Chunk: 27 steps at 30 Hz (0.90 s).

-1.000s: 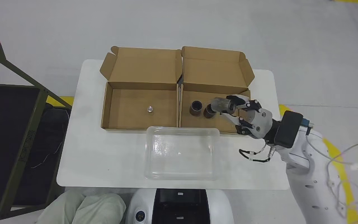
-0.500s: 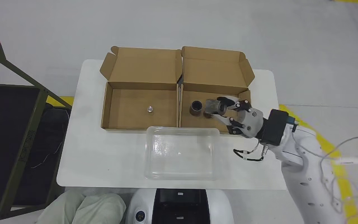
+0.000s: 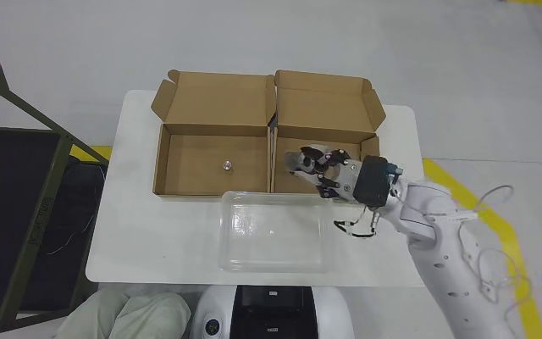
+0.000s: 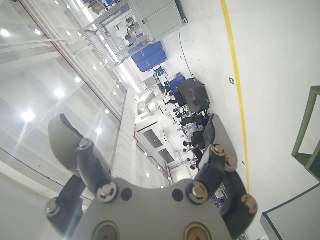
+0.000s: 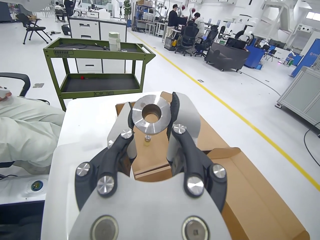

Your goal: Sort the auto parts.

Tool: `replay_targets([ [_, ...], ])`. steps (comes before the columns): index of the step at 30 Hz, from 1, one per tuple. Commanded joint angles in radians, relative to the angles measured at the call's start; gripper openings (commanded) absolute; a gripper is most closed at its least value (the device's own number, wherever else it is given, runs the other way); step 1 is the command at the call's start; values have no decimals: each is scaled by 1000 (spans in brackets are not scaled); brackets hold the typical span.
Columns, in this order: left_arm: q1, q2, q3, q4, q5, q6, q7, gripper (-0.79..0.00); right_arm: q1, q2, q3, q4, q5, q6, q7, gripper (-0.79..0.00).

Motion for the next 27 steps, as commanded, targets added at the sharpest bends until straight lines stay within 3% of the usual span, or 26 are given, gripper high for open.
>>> replay_targets([
  [1, 0, 0, 0, 0, 0, 0, 0, 0, 17, -3, -22, 15, 2, 5, 16, -785],
  [13, 0, 0, 0, 0, 0, 0, 0, 0, 154, -35, -195, 140, 8, 73, 123, -785],
  [27, 0, 0, 0, 0, 0, 0, 0, 0, 340, -102, -395, 372, 45, 167, 223, -785],
])
